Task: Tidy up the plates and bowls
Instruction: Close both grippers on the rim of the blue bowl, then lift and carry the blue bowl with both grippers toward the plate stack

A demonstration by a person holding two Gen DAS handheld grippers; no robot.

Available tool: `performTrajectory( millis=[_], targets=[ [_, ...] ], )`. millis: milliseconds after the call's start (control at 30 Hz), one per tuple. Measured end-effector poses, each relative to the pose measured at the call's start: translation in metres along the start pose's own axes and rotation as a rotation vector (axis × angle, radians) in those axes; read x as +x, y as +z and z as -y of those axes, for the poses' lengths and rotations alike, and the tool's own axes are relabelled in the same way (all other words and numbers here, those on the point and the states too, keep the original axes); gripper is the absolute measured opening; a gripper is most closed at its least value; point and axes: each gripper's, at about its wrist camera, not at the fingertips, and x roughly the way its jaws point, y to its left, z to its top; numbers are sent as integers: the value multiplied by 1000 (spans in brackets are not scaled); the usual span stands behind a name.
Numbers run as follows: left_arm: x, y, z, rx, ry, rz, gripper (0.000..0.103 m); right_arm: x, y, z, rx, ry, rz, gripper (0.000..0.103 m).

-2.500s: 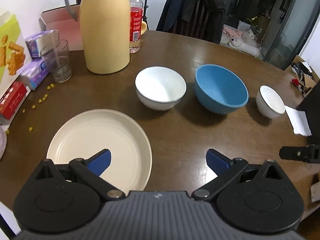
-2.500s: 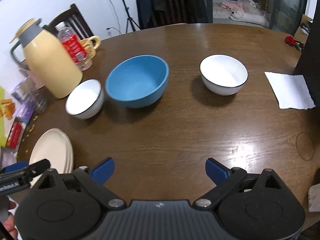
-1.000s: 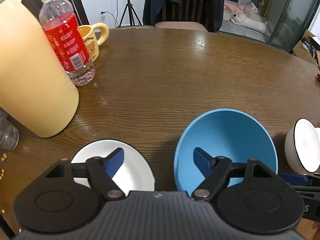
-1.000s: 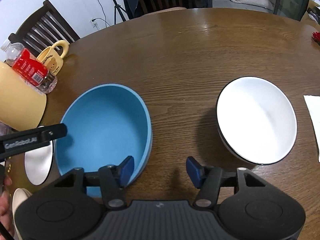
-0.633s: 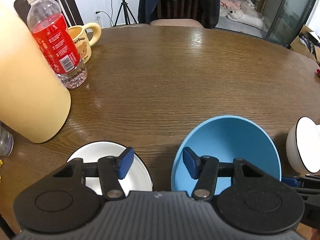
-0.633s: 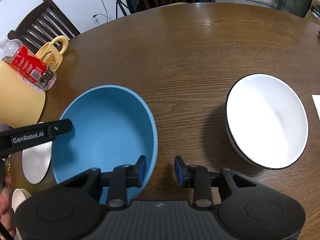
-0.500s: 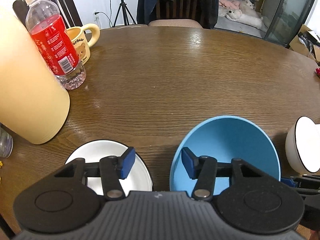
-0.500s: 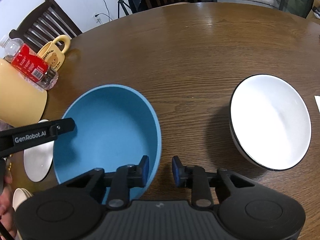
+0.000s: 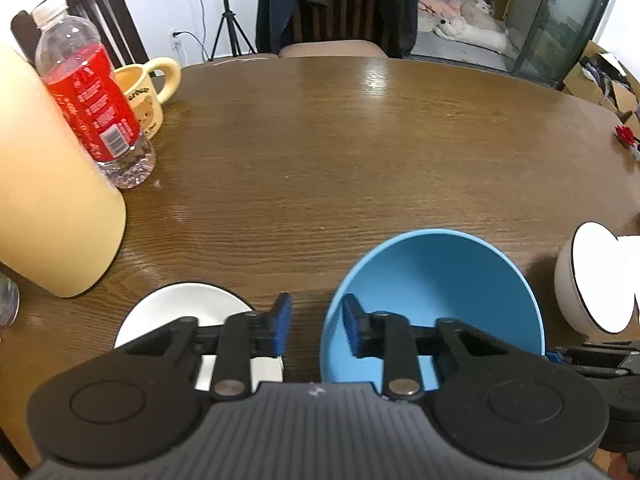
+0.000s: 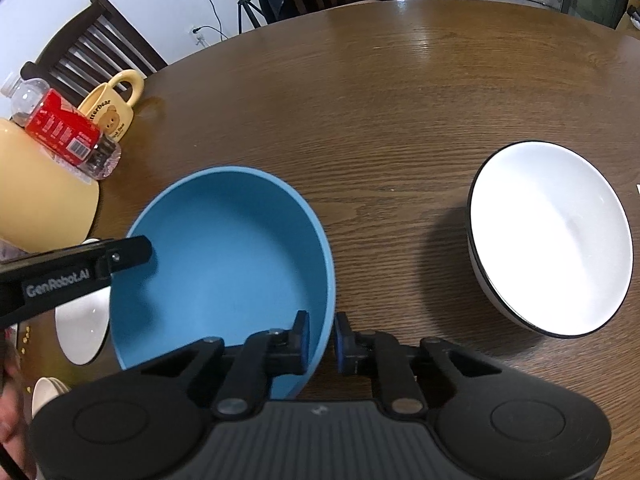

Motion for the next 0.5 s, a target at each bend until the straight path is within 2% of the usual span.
performTrajectory(
  millis=[100, 500],
  targets=[
    [1, -1, 3, 3, -18, -10, 10, -1, 0, -1, -1, 4, 4, 11],
    [-2, -3, 7, 12, -32, -7, 10, -3, -1, -1, 15, -7, 2, 11]
  ],
)
